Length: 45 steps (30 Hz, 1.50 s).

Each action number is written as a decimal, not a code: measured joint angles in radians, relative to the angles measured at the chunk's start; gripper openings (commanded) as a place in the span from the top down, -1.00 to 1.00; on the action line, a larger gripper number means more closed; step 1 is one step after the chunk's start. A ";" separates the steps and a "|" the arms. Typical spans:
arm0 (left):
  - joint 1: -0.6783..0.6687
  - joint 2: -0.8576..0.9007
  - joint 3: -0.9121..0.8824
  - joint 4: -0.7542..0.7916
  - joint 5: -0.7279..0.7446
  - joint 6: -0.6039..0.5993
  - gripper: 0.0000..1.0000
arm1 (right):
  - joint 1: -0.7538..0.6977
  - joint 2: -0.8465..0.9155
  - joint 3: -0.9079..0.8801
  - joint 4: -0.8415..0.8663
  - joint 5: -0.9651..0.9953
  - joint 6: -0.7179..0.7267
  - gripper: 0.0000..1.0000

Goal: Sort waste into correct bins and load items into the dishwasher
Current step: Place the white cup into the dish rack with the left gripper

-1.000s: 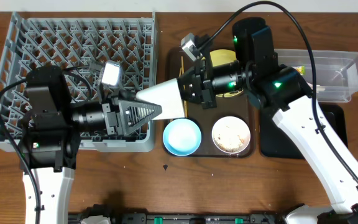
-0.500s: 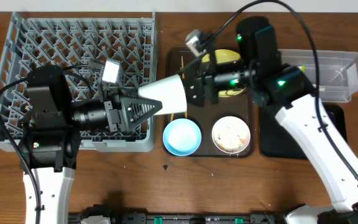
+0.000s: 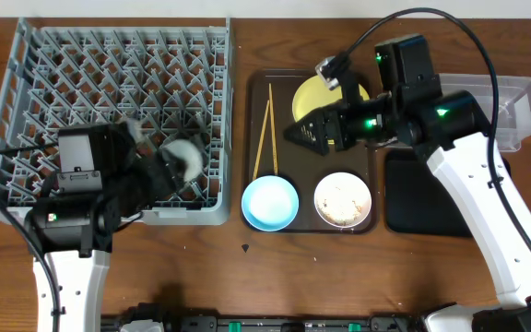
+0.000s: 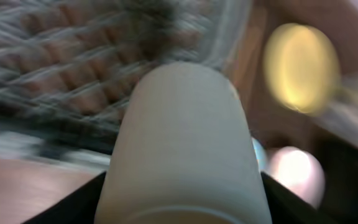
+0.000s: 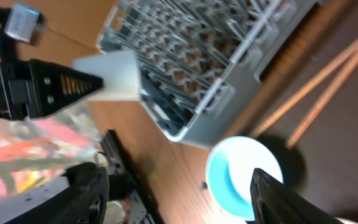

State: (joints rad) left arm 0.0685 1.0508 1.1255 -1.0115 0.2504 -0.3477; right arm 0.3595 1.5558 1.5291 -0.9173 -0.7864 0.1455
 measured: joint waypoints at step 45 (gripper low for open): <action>-0.106 -0.072 0.109 -0.044 0.080 0.176 -0.91 | 0.232 0.000 -0.195 -0.146 0.638 0.227 0.11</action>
State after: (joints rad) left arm -0.0372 0.9791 1.2346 -1.0557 0.3305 -0.1719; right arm 0.5911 1.5558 1.3338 -1.0630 -0.1486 0.3725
